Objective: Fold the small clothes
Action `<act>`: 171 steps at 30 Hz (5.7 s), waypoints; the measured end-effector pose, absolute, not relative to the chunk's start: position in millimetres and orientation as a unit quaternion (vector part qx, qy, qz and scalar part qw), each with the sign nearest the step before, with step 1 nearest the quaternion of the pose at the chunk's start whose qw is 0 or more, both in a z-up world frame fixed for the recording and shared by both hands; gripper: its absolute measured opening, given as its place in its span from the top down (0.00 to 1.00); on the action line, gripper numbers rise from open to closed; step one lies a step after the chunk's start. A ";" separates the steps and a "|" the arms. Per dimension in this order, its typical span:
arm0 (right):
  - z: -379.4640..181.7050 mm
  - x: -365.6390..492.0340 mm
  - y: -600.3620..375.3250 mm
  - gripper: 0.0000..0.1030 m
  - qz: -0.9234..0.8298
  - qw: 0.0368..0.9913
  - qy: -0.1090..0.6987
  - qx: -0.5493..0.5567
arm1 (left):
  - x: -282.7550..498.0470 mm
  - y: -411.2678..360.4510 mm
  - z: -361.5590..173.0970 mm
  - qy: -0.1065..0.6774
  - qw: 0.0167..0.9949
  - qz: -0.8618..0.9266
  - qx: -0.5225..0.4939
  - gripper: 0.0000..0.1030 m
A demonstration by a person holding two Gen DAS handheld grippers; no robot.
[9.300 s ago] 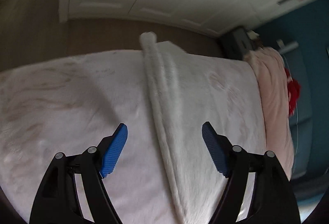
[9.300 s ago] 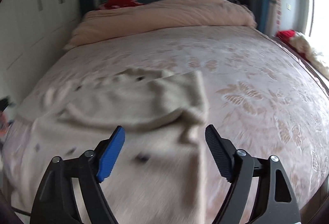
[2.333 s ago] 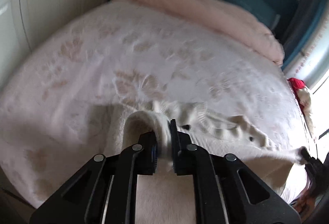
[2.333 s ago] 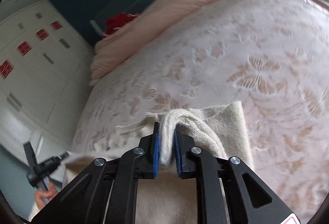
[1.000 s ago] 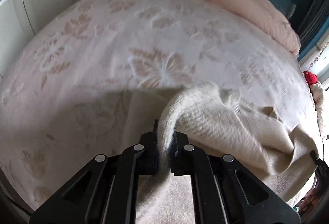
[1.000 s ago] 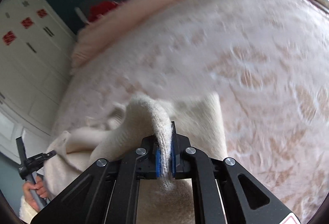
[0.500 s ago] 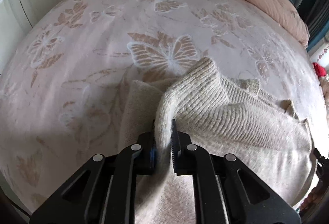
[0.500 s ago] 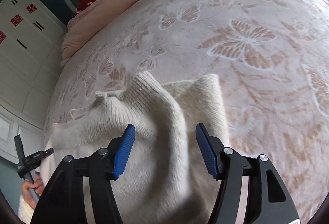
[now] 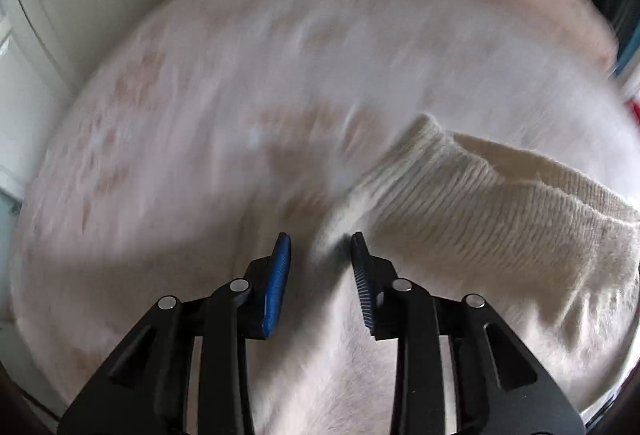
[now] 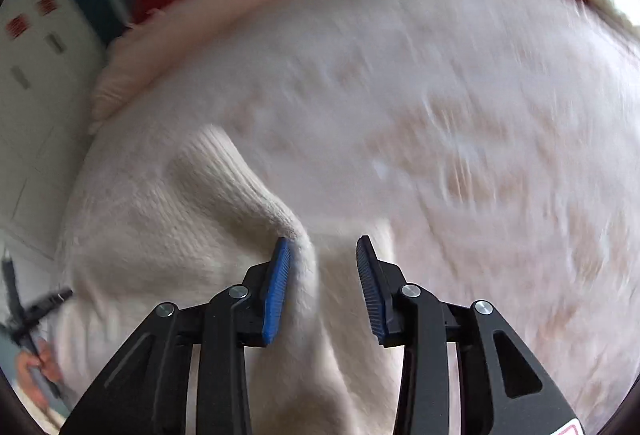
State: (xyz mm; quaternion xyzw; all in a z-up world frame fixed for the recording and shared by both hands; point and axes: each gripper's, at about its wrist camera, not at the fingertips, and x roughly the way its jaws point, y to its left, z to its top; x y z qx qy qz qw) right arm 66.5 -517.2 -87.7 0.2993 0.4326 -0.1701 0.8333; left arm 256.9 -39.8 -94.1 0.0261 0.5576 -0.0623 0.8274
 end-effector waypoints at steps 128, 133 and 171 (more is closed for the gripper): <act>-119.1 -87.1 -347.3 0.97 -0.110 0.846 0.480 0.204 | 46.2 -47.0 -92.4 0.530 0.841 -0.071 0.083 0.52; -98.0 -99.5 -359.4 0.90 -0.138 0.843 0.468 0.225 | 40.3 -37.1 -96.0 0.525 0.845 -0.065 0.080 0.48; -56.6 -86.2 -329.6 0.72 -0.100 0.882 0.428 0.171 | 16.4 48.4 -78.4 0.519 0.843 -0.046 -0.137 0.38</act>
